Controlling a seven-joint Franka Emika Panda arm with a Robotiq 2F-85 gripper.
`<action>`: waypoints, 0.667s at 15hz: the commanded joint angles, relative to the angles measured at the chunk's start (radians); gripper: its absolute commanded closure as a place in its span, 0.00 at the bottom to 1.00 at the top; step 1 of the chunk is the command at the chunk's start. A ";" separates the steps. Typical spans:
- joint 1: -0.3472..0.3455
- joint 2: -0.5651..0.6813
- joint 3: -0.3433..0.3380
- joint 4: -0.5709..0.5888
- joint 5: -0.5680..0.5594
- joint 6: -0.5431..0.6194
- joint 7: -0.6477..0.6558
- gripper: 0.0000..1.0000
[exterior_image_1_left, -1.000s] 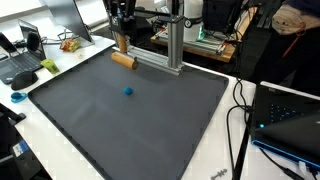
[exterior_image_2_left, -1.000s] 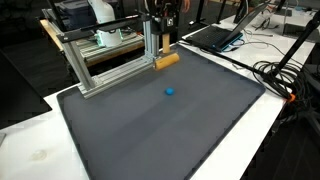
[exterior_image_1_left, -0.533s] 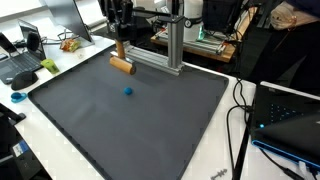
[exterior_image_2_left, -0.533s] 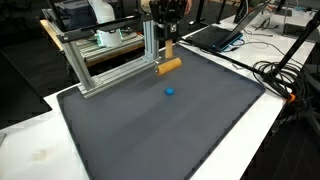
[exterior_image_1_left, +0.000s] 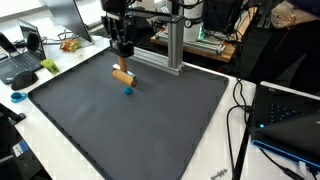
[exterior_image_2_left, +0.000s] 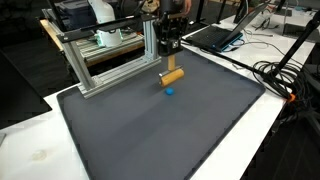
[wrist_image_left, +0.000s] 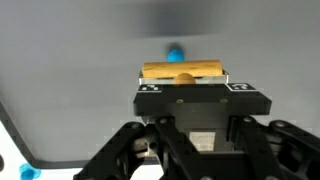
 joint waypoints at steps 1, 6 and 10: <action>0.012 0.034 -0.015 0.002 0.017 0.051 0.017 0.78; 0.015 0.075 -0.015 0.013 0.025 0.063 0.017 0.78; 0.017 0.095 -0.015 0.017 0.031 0.064 0.017 0.78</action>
